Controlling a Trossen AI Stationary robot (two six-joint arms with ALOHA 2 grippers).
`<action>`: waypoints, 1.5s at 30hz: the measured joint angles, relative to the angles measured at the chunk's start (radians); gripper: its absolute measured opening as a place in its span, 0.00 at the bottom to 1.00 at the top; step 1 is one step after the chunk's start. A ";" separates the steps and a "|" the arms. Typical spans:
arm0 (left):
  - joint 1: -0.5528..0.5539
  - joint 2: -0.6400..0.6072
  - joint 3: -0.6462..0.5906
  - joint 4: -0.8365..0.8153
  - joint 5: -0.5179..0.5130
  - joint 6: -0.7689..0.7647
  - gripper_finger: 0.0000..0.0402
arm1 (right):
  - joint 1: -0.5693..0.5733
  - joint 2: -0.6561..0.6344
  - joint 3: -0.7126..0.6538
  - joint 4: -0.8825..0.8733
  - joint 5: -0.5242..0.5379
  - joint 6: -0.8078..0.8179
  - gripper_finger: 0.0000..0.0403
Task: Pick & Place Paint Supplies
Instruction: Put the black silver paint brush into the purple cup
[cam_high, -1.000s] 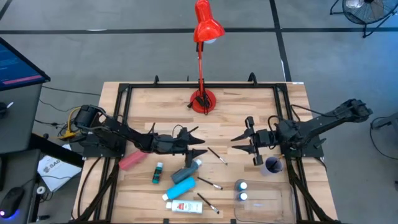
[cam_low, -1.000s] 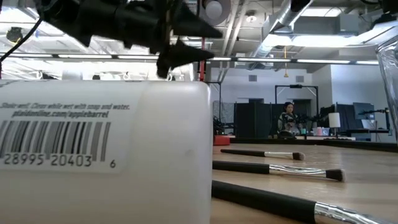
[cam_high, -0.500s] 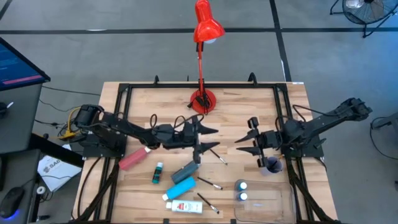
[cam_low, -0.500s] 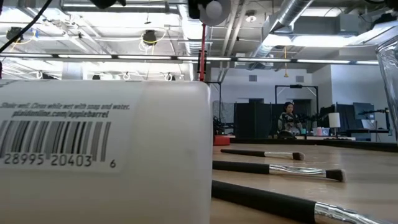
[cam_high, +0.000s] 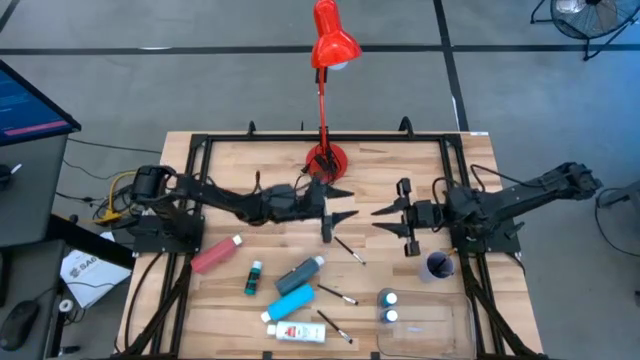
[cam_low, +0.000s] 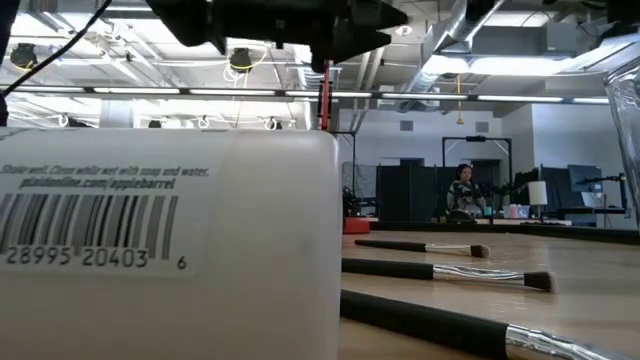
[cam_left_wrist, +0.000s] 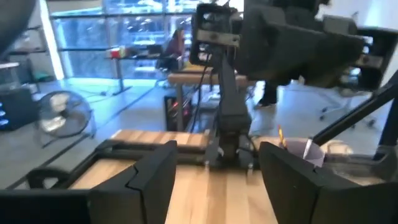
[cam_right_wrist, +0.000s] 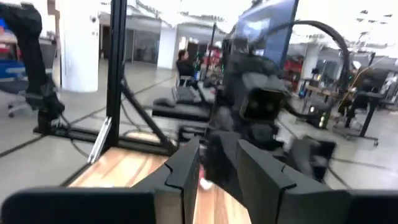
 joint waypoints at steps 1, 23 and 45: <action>0.022 0.000 0.010 0.005 0.043 -0.004 0.52 | -0.006 0.000 0.000 0.008 -0.001 0.000 0.24; 0.048 -0.176 0.048 -0.510 0.220 0.127 0.52 | -0.177 0.002 0.051 -0.032 -0.005 0.002 0.24; 0.073 0.081 -0.006 -0.459 0.316 0.176 0.40 | -0.280 0.151 0.189 -0.153 -0.007 0.008 0.24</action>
